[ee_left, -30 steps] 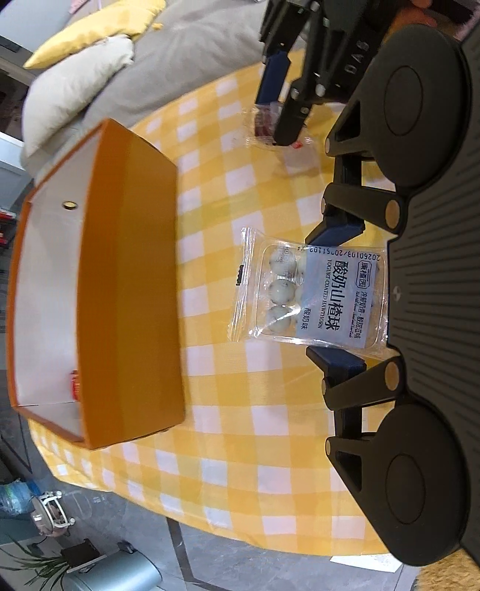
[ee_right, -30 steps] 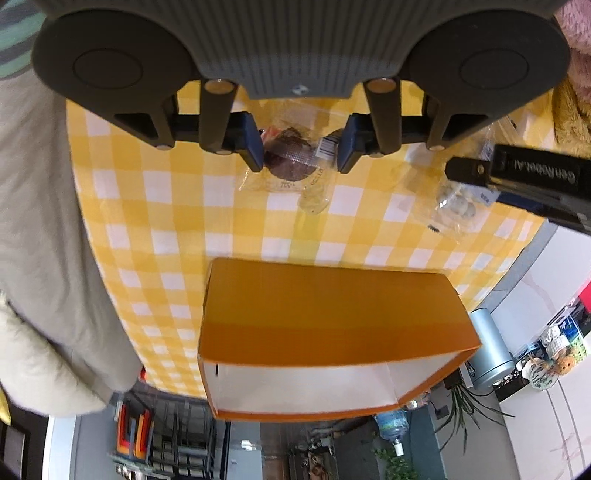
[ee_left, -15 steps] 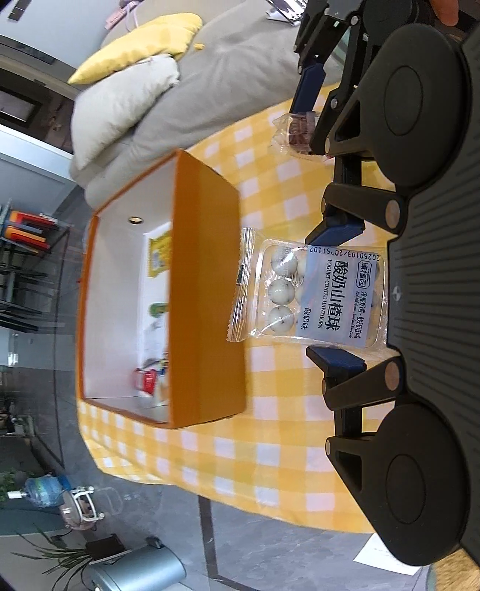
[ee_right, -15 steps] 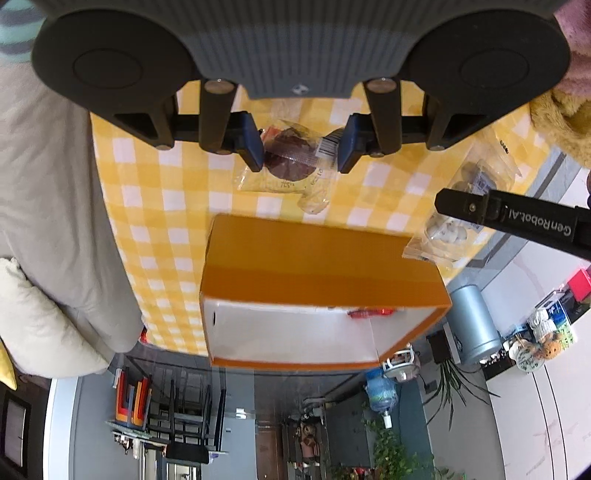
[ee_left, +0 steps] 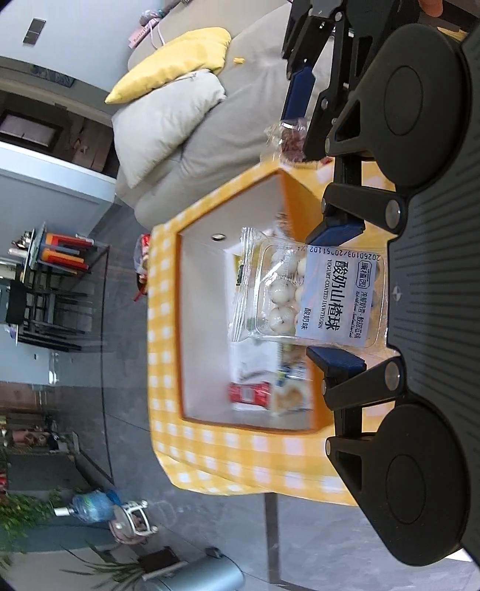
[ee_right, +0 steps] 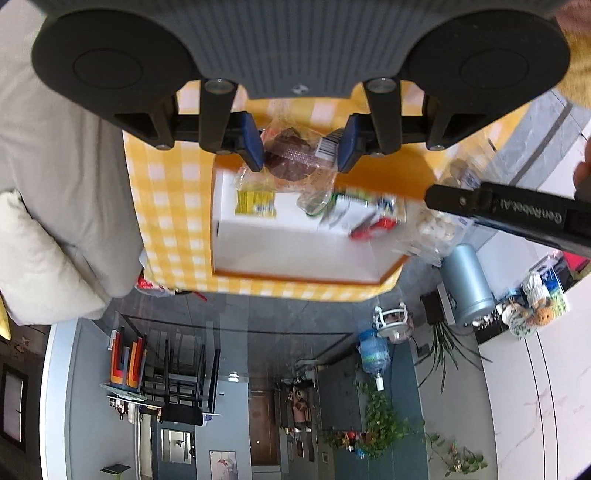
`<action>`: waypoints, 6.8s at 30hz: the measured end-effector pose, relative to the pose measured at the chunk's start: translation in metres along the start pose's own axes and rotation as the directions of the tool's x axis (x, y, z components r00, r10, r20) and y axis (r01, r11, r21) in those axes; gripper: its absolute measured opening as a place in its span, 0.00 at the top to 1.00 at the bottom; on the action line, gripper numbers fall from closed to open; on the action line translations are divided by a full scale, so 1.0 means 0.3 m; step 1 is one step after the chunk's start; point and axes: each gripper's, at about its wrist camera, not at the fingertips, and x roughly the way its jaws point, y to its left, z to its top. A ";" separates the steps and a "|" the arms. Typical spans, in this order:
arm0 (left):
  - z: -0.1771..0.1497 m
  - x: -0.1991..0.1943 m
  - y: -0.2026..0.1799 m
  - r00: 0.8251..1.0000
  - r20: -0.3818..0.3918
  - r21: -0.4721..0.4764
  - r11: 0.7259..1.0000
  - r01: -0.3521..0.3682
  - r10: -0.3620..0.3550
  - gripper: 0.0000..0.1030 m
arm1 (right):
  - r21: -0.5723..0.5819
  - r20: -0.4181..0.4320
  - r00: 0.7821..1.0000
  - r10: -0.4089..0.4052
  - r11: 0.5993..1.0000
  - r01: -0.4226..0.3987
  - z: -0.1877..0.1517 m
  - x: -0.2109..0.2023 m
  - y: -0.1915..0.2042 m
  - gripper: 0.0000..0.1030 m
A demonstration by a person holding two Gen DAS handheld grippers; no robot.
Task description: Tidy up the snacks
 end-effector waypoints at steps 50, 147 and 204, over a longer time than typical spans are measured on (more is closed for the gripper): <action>0.258 0.732 0.150 0.920 -0.357 0.099 0.986 -0.135 0.162 0.35 | -0.328 -0.416 0.908 -0.052 0.940 -0.096 0.189 0.876 0.011 0.58; -0.138 -0.106 0.022 0.938 0.064 -0.068 0.939 -0.337 0.342 0.08 | 0.060 -0.012 0.994 -0.111 0.992 0.112 -0.018 -0.050 0.167 0.04; -0.134 -0.120 0.008 0.938 0.062 -0.057 0.940 -0.337 0.340 0.08 | 0.069 -0.008 0.991 -0.132 0.989 0.132 -0.022 -0.040 0.172 0.04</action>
